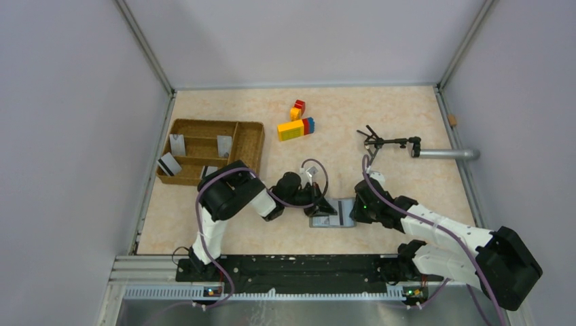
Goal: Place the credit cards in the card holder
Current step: Insert the credit card into the card holder.
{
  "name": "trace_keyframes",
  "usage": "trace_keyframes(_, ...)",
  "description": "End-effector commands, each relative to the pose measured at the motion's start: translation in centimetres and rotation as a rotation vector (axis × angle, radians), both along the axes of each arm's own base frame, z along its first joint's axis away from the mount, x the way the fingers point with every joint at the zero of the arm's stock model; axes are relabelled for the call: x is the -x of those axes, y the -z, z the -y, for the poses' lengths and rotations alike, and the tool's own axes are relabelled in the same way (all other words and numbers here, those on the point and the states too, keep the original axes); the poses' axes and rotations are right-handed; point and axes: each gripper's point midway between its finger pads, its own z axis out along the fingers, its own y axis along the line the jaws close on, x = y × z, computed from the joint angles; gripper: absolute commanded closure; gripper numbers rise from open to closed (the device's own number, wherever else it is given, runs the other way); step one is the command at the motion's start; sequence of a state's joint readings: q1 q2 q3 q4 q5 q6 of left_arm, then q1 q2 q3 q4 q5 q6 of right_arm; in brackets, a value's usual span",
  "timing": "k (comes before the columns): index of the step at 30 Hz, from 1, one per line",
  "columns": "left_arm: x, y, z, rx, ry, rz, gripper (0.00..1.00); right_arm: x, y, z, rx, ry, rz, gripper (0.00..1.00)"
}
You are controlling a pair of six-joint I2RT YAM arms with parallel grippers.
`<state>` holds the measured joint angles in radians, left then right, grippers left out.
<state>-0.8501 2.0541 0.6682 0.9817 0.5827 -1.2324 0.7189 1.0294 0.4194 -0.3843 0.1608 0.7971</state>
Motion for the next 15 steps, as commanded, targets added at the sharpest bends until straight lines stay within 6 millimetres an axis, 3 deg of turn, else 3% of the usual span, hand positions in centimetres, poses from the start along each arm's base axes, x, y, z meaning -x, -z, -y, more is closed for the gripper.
trace_keyframes(1,0.1,4.1,-1.2,-0.169,-0.028,-0.025,0.92,-0.5,-0.6,-0.2,-0.014,0.015,0.026,0.9)
trace_keyframes(7,-0.1,4.6,-1.2,-0.284,-0.015,0.006,0.8,-0.6,-0.8,-0.2,-0.021,0.019,0.037,1.0)
trace_keyframes(15,-1.0,3.3,-1.8,-0.369,-0.025,0.087,0.69,-0.5,-1.0,0.3,-0.012,0.035,0.044,1.0)
